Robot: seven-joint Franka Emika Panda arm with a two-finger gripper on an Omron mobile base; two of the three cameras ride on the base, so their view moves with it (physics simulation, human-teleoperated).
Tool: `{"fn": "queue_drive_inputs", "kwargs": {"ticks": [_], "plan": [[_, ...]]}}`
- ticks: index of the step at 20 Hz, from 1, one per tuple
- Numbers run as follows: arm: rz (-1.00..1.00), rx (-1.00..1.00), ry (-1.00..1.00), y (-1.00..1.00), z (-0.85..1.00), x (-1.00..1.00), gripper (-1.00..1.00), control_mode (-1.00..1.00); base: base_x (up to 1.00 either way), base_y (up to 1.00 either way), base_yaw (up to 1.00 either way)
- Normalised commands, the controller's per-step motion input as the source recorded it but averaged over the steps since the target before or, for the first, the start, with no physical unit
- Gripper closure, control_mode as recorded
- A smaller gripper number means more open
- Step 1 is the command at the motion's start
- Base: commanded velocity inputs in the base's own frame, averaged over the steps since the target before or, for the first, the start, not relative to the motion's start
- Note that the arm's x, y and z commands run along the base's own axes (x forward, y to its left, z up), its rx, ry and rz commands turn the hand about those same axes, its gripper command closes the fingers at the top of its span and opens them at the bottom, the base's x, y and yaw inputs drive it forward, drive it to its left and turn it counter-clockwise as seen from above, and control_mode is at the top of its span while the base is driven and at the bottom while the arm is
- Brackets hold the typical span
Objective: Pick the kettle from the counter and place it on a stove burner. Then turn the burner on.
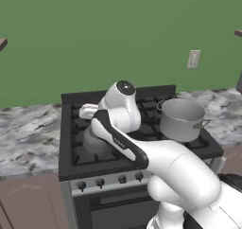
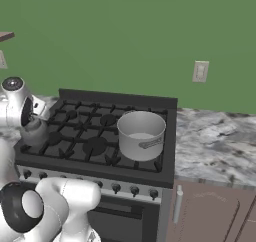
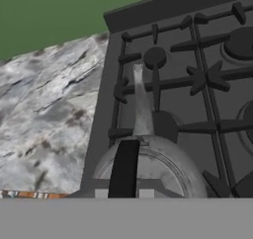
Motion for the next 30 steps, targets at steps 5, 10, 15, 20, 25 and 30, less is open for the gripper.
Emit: {"fn": "queue_drive_inputs", "kwargs": {"ticks": [5,10,15,20,25,30], "plan": [[0.0,0.0,0.0,0.0,-0.04,0.53,1.0,-1.0,0.0,0.0,0.0],[0.0,-0.04,0.0,0.0,-0.19,0.46,1.0,-1.0,0.0,0.0,0.0],[0.0,-0.08,0.0,0.0,-0.25,0.2,1.0,-1.0,0.0,0.0,0.0],[0.0,-0.01,0.0,0.0,-0.1,0.09,1.0,-1.0,0.0,0.0,0.0],[0.0,0.0,0.0,0.0,-0.18,0.01,1.0,-1.0,0.0,0.0,0.0],[0.0,0.0,0.0,0.0,-0.13,0.01,1.0,-1.0,0.0,0.0,0.0]]}}
